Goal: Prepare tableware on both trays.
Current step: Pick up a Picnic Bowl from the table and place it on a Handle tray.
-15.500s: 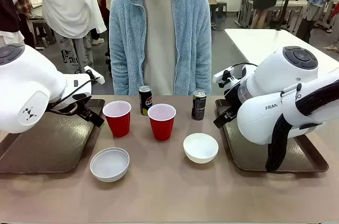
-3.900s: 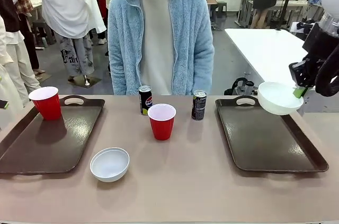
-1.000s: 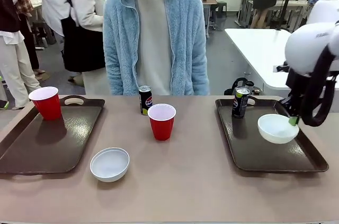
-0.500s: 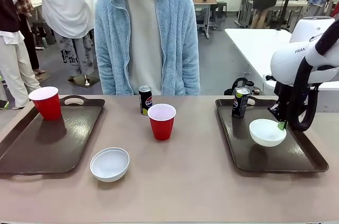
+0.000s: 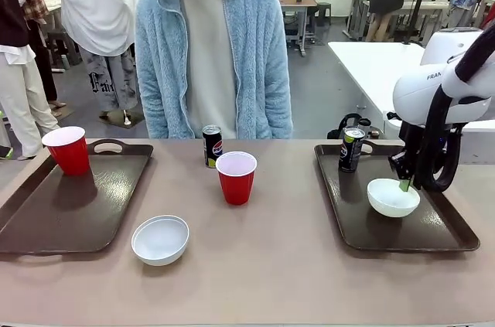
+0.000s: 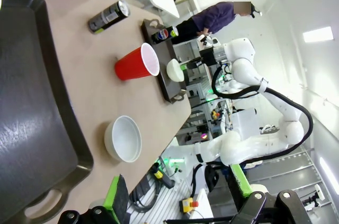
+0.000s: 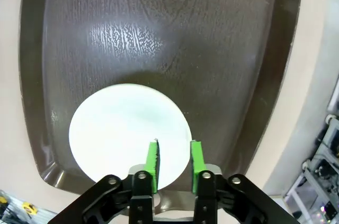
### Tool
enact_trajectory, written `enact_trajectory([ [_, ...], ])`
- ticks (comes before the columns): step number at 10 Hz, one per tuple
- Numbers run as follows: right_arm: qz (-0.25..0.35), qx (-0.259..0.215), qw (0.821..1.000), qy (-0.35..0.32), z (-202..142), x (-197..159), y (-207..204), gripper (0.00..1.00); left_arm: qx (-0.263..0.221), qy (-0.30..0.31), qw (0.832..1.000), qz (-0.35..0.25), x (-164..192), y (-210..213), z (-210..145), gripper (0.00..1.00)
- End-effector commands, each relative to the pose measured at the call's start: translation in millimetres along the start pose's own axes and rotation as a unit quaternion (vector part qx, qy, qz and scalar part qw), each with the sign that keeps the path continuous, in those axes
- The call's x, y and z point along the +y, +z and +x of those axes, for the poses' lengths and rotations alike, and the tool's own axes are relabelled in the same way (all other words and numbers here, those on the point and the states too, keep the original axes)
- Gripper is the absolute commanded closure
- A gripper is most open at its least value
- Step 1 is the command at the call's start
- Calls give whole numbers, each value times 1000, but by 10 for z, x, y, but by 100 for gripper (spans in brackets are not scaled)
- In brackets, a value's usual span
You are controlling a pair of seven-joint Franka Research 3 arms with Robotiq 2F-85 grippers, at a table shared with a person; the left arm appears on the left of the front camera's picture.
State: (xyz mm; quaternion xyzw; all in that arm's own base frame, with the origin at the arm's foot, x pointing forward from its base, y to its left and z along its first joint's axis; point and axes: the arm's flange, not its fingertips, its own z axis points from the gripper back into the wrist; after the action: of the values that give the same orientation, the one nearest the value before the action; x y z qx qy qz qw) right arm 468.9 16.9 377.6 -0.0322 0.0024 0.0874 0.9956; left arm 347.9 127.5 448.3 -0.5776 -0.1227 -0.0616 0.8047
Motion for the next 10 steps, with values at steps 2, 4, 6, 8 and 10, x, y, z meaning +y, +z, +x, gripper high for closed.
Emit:
enact_trajectory([
  [2, 12, -14, 1000, -3, -114, -10, 274, 0, -5, -4, 1000, -8, -17, -1, 2, 0],
  [4, 30, -23, 999, -10, -344, -54, 599, 0, -5, -4, 1000, -8, -17, -1, 2, 0],
  [6, 63, -30, 997, -15, -559, -174, 866, 0, -5, -4, 1000, -8, -17, -1, 2, 0],
  [8, 111, -31, 993, 18, -692, -229, 1091, 0, -5, -4, 1000, -8, -17, -1, 2, 0],
  [10, 57, -31, 998, -20, -550, -147, 976, 0, -5, -4, 1000, -8, -17, -1, 2, 0],
])
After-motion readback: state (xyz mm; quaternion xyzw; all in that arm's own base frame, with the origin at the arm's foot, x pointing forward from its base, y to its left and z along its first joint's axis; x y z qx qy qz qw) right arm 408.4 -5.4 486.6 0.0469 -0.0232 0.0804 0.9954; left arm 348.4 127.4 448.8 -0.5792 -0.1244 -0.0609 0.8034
